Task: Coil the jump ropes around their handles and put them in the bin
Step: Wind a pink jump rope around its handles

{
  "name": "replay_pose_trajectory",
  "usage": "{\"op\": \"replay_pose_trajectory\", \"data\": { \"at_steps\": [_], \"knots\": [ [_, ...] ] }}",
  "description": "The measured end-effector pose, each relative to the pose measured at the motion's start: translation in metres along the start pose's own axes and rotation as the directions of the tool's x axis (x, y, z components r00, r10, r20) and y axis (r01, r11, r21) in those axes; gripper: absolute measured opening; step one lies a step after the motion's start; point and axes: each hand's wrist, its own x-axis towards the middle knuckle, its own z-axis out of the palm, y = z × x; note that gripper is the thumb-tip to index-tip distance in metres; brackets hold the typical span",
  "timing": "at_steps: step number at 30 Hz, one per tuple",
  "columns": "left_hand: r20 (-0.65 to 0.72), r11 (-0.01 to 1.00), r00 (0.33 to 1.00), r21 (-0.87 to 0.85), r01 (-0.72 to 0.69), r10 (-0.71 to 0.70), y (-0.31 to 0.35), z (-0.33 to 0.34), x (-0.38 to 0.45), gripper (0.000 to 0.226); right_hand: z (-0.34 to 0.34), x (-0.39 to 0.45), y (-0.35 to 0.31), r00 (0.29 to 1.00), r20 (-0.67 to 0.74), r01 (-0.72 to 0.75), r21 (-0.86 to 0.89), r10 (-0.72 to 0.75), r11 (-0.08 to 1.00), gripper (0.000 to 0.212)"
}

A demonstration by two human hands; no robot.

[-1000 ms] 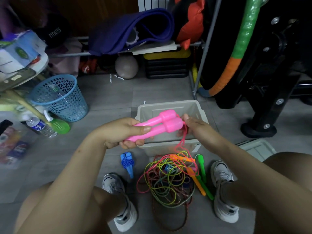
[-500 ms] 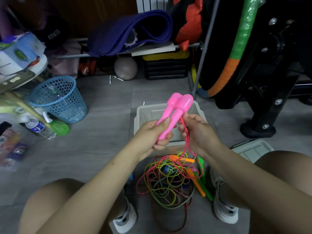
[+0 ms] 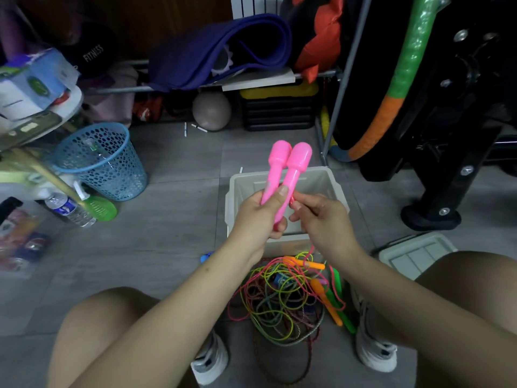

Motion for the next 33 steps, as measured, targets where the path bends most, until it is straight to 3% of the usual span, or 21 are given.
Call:
{"op": "replay_pose_trajectory", "data": {
  "at_steps": [11,16,20,25,29,31,33],
  "knots": [
    [0.063,0.954,0.989,-0.263,0.148,-0.136,-0.003,-0.004,-0.001,0.014,0.002,0.003,0.002,1.0,-0.012,-0.01,0.007,0.01,1.0,0.009],
    [0.102,0.943,0.982,-0.281,0.18,-0.157,-0.001,-0.008,0.005,0.024,-0.002,0.004,-0.006,0.996,0.084,0.012,0.034,-0.015,0.999,0.016],
    [0.128,0.929,0.986,-0.34,0.145,-0.108,0.009,-0.018,0.012,0.016,-0.013,0.003,-0.009,0.984,0.175,0.052,-0.088,-0.036,0.995,0.023],
    [0.109,0.991,0.99,-0.098,0.096,-0.085,0.026,-0.037,0.015,0.011,-0.04,0.012,-0.008,0.963,0.239,0.214,-0.381,-0.128,0.899,0.017],
    [0.093,0.981,0.992,0.183,0.064,-0.082,0.025,-0.043,0.013,0.003,-0.051,0.017,-0.014,0.932,0.249,0.363,-0.648,-0.264,0.67,0.018],
    [0.127,0.955,0.989,0.293,0.039,-0.079,0.027,-0.047,0.012,0.006,-0.056,0.021,-0.017,0.882,0.253,0.459,-0.653,-0.397,0.603,0.026],
    [0.202,0.929,0.973,0.369,0.03,-0.112,0.027,-0.048,0.009,0.012,-0.06,0.027,-0.02,0.821,0.275,0.56,-0.563,-0.5,0.608,0.033]
  ]
}}
